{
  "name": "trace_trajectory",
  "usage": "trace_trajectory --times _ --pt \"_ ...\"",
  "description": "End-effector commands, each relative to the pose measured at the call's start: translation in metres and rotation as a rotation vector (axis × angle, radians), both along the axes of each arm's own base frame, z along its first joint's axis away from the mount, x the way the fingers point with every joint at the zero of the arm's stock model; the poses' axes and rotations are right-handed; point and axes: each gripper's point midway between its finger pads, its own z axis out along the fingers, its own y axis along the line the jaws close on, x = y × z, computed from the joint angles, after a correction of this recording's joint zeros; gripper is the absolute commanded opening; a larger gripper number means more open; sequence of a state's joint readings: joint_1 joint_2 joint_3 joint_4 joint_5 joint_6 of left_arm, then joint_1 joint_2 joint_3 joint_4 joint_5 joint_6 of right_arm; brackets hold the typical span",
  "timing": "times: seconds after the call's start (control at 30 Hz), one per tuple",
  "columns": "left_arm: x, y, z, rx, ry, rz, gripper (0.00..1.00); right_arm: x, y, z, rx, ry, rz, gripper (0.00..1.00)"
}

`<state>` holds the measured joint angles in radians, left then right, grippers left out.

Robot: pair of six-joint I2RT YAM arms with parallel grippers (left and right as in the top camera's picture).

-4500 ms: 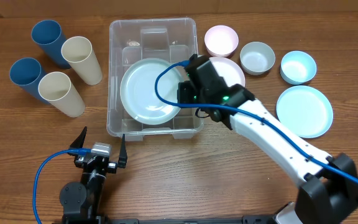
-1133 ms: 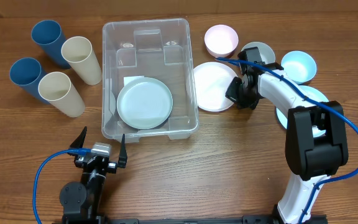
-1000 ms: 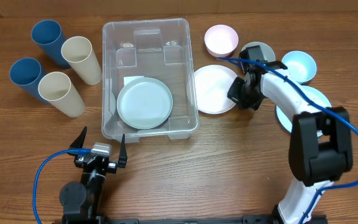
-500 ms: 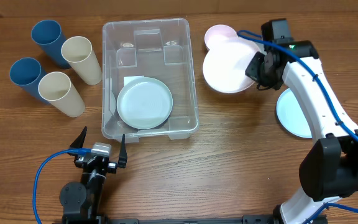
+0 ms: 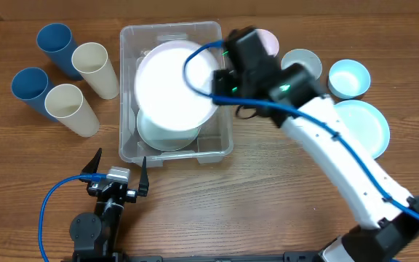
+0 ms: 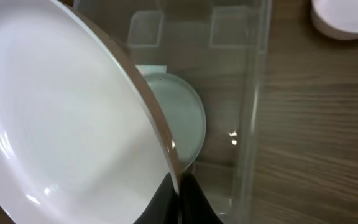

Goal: Pack container
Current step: 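Lower the white plate into the bin onto the grey plate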

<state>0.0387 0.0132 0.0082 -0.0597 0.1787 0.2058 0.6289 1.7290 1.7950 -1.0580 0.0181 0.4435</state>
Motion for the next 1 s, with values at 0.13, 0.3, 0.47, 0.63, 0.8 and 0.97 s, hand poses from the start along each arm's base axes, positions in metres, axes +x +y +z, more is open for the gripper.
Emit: trace_trajectory --times 0.13,0.3,0.47,0.63,0.8,0.97 --pt "0.000 -0.001 0.000 0.000 -0.006 -0.003 1.00 0.025 0.022 -0.073 -0.112 0.069 -0.002 0.04" --pt "0.000 -0.001 0.000 0.000 -0.006 -0.003 1.00 0.031 0.027 -0.133 -0.184 0.164 0.002 0.04" --pt "0.000 -0.001 0.000 0.000 -0.006 -0.003 1.00 0.029 0.028 -0.153 -0.202 0.202 0.009 0.04" --pt "0.000 -0.001 0.000 0.000 -0.006 -0.003 1.00 0.026 0.033 -0.152 -0.183 0.208 0.048 0.04" --pt "0.000 -0.001 0.000 0.000 -0.006 -0.003 1.00 0.024 0.046 -0.150 -0.171 0.184 0.091 0.04" --pt "0.000 -0.001 0.000 0.000 -0.006 -0.003 1.00 0.023 0.055 -0.148 -0.139 0.181 0.143 0.04"
